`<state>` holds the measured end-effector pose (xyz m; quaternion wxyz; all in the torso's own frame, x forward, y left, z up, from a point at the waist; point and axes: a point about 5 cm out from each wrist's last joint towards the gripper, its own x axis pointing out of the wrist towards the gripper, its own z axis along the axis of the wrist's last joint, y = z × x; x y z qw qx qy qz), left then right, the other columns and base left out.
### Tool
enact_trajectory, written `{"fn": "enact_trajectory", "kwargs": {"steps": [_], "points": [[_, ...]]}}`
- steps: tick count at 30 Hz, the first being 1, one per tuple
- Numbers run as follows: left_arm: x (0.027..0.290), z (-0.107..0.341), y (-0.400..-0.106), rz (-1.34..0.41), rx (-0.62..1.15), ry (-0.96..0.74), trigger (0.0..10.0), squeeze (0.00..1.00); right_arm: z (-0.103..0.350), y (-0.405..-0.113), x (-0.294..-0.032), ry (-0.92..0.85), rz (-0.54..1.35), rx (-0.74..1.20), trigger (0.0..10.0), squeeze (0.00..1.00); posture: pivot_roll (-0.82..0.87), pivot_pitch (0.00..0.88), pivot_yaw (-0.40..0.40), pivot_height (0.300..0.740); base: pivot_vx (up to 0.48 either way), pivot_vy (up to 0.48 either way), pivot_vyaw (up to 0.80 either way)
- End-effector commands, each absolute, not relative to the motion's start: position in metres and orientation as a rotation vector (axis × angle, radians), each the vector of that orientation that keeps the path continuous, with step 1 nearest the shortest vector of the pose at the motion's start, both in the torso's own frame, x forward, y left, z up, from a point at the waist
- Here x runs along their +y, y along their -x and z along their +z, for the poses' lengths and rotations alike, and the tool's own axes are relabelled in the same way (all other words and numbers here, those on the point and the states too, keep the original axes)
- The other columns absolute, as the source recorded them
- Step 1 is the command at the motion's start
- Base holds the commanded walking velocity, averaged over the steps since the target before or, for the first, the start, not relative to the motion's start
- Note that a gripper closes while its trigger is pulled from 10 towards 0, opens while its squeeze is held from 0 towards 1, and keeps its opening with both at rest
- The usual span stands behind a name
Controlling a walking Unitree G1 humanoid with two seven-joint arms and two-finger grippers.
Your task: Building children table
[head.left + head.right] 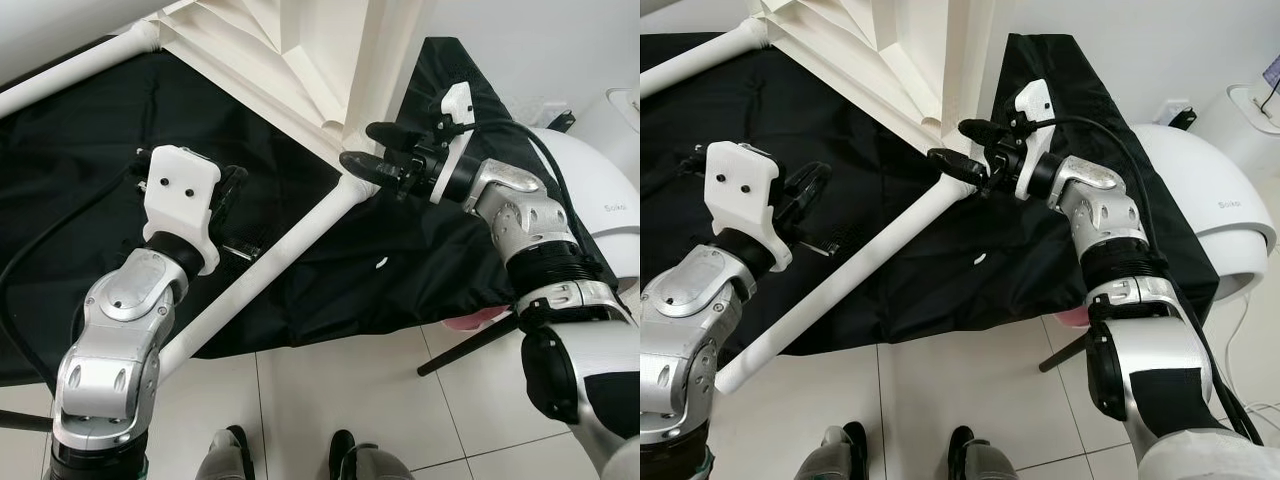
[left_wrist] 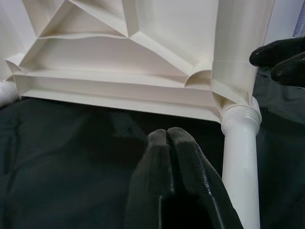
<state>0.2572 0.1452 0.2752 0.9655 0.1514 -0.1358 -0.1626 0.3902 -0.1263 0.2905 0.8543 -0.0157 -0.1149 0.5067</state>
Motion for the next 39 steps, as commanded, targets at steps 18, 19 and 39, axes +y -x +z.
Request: {"fn": "enact_trajectory", "kwargs": {"steps": [18, 19, 39], "points": [[0.14, 0.268, -0.236, -0.302, -0.217, -0.281, 10.0, 0.0, 0.314, -0.401, -0.141, 0.04, 0.986, -0.289, 10.0, 0.0, 0.17, 0.391, -0.135, 0.74, 0.0, 0.0, 0.0], [0.14, 0.268, -0.236, -0.302, -0.217, -0.281, 10.0, 0.0, 0.314, -0.401, -0.141, 0.04, 0.986, -0.289, 10.0, 0.0, 0.17, 0.391, -0.135, 0.74, 0.0, 0.0, 0.0], [0.136, 0.272, -0.23, -0.297, -0.203, -0.253, 10.0, 0.0, 0.273, -0.397, -0.13, 0.014, 1.125, -0.17, 10.0, 0.0, 0.14, 0.421, -0.147, 0.74, 0.0, 0.0, 0.0]]}}
